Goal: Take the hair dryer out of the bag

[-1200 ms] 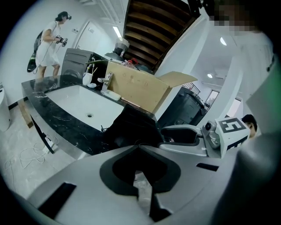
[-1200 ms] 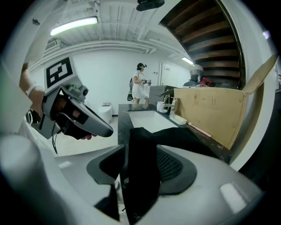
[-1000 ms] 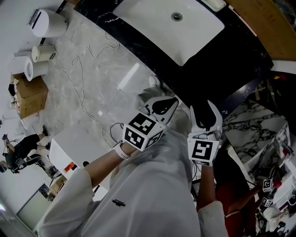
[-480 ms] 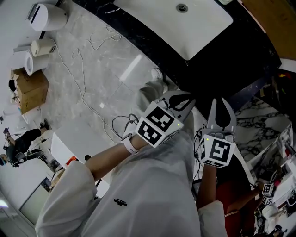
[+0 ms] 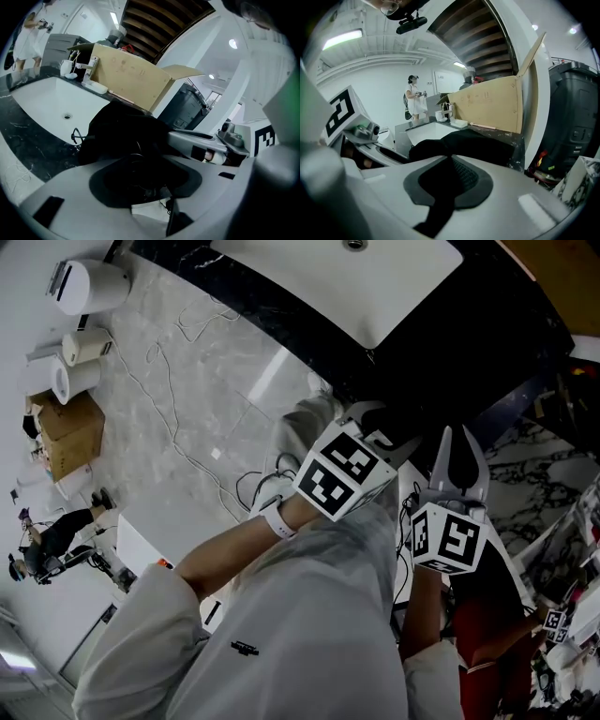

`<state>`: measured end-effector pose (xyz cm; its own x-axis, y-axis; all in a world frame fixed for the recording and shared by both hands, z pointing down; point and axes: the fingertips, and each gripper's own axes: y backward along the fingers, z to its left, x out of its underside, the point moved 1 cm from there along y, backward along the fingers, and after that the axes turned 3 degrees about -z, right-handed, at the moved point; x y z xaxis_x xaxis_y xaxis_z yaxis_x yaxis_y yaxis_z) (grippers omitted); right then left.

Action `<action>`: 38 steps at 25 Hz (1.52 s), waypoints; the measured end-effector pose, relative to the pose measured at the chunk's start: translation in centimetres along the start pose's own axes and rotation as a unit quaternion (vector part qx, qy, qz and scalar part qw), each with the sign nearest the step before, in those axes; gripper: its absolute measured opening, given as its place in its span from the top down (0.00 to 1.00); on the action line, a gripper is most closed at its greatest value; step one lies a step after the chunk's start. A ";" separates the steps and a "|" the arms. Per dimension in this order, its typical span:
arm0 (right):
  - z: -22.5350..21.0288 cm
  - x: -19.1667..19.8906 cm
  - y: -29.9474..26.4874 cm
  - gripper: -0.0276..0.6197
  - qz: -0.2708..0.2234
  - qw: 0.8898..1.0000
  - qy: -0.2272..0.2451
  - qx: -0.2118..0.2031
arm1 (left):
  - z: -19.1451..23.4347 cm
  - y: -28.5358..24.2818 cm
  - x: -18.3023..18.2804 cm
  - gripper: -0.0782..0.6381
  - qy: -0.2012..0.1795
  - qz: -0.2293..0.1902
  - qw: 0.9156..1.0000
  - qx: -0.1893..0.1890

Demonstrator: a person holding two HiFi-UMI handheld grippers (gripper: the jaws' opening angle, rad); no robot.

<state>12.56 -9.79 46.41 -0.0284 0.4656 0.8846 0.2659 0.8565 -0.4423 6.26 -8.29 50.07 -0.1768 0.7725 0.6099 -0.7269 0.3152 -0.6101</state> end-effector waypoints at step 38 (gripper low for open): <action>-2.1 1.0 0.9 0.91 -0.009 0.997 -0.081 -0.015 | 2.9 -9.6 -2.6 0.57 0.032 0.014 0.996 -0.079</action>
<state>14.77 -9.01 47.18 -0.1871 0.4822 0.8559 0.2932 0.8589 -0.4198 11.78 -14.90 55.80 -0.1488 0.8144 0.5609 -0.6085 0.3717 -0.7011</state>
